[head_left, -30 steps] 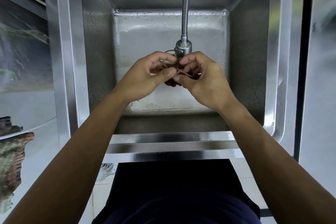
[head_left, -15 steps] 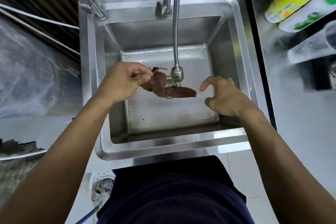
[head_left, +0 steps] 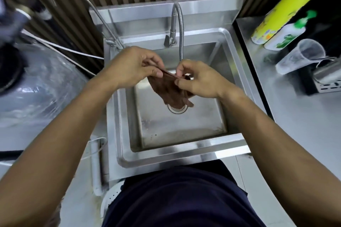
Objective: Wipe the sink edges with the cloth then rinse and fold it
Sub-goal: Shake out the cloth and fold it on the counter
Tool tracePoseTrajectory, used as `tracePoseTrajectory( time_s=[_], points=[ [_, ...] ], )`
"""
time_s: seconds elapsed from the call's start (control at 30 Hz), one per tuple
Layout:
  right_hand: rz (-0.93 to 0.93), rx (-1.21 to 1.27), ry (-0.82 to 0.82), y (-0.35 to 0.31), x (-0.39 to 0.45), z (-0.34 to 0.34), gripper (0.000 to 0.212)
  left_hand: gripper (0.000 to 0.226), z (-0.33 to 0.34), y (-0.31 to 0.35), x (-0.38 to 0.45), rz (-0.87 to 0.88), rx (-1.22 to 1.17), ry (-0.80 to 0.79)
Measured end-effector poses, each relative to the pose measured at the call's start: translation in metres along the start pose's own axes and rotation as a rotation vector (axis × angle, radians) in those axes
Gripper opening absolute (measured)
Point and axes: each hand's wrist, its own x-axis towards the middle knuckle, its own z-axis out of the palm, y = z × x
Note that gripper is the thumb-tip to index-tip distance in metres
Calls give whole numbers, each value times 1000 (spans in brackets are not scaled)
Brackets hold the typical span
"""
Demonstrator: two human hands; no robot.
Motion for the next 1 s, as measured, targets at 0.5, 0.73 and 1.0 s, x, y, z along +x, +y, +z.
tracePoseTrajectory(
  time_s=[0.5,0.73,1.0],
  points=[
    [89,-317,583,19,-123,-88,17,6,49,100,62,377,153,-81],
    [275,-320,676,42,-231,-150,21,10,128,190,82,463,27,-219],
    [370,-132,428,77,-350,-225,18,8,253,239,50,401,-278,-313]
  ],
)
